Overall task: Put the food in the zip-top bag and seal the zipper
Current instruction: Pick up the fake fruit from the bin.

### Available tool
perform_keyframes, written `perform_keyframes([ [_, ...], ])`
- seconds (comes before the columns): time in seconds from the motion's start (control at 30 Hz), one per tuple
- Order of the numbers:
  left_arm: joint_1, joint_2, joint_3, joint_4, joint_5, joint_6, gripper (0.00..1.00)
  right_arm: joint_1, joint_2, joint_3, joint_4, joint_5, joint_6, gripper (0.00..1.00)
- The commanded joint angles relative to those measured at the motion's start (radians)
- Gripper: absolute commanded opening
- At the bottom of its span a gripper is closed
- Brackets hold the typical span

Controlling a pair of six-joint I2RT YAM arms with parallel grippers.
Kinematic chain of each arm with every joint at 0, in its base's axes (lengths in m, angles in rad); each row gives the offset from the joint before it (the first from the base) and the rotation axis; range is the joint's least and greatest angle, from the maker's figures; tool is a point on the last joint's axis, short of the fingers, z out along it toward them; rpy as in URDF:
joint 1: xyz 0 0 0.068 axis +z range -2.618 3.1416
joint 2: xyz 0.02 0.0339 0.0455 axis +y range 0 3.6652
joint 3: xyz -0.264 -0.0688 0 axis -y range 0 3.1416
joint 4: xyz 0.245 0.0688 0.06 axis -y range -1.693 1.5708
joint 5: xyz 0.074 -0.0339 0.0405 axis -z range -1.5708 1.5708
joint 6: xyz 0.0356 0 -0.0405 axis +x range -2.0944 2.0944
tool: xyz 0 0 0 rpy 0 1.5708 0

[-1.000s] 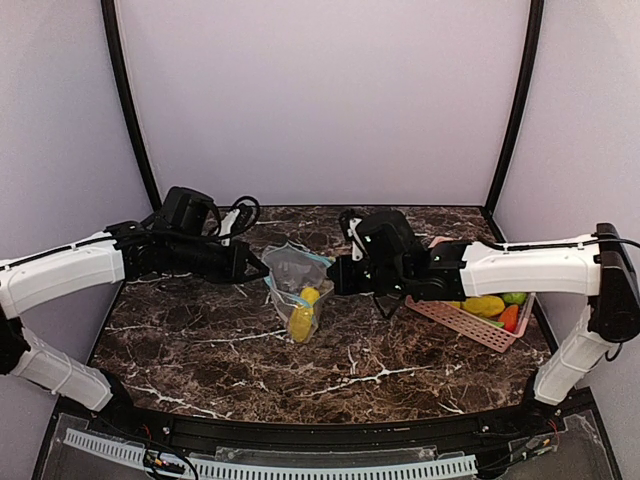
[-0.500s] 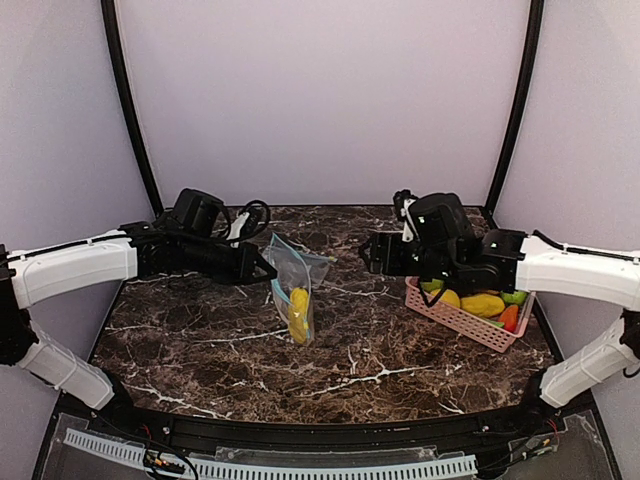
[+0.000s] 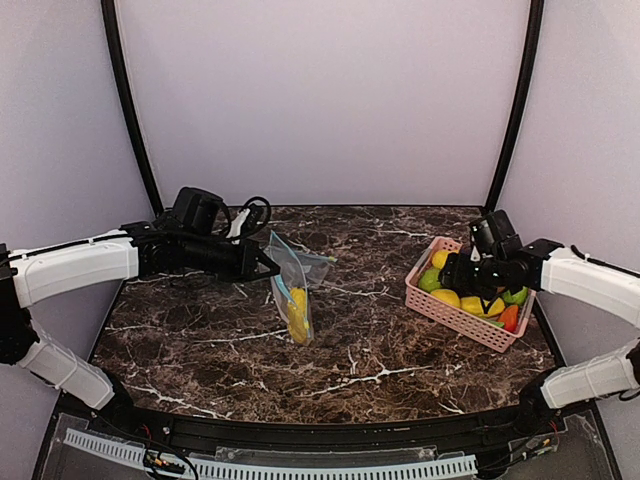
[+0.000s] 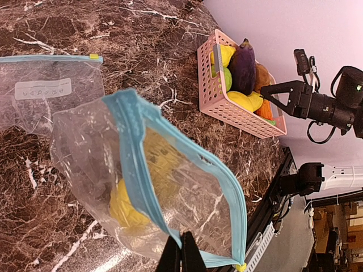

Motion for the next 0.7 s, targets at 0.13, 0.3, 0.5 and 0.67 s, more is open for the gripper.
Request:
perform_keyframes([
  [0.13, 0.006, 0.0, 0.021, 0.001, 0.01, -0.004, 0.01, -0.101, 0.021, -0.065, 0.014, -0.137, -0.014, 0.79],
  [0.3, 0.006, 0.004, 0.019, -0.002, 0.013, -0.007, 0.01, -0.123, 0.067, -0.078, 0.042, -0.153, -0.021, 0.82],
  [0.5, 0.006, 0.005, 0.017, -0.003, 0.013, -0.007, 0.01, -0.124, 0.115, -0.08, 0.091, -0.146, -0.013, 0.85],
  [0.67, 0.006, 0.005, 0.017, -0.006, 0.016, -0.005, 0.01, -0.124, 0.174, -0.071, 0.14, -0.166, 0.001, 0.83],
])
